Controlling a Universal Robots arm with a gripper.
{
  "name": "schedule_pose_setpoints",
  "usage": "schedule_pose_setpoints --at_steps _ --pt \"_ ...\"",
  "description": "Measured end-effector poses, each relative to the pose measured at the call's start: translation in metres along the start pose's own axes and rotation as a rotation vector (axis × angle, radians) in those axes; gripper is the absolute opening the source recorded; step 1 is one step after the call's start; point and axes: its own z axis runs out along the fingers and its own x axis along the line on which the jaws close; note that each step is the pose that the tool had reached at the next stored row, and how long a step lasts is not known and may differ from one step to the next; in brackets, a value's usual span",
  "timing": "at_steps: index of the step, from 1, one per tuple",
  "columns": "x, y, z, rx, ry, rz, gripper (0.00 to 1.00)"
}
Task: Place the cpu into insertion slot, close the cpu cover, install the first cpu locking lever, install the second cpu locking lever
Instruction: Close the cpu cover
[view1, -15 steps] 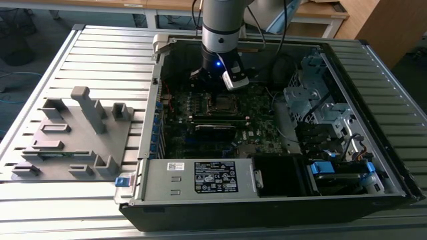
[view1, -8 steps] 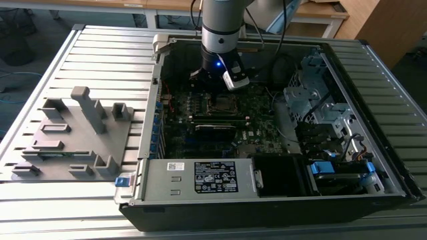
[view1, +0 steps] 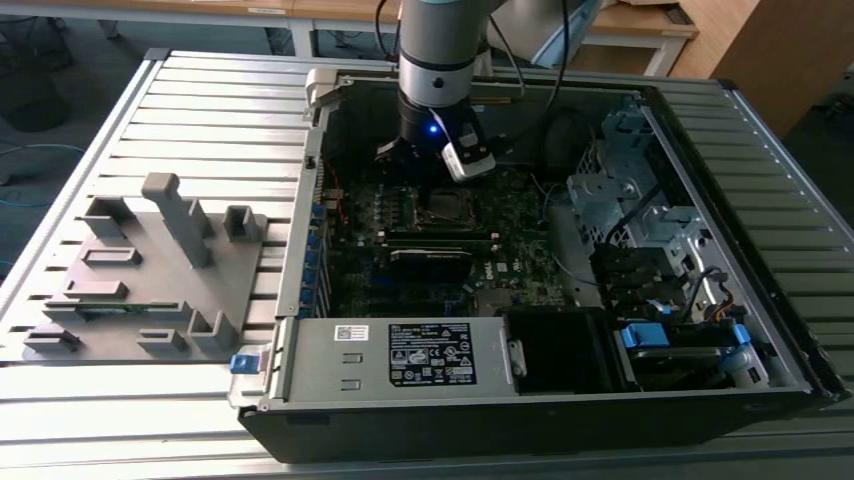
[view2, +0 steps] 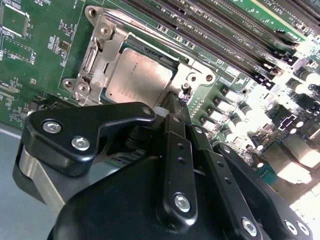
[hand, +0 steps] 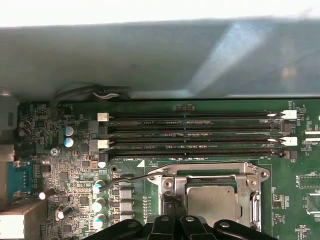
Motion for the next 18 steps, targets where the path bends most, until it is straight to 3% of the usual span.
schedule_pose_setpoints --at_steps 18 --pt "0.0002 0.0000 0.0019 0.0000 0.0000 -0.004 0.10"
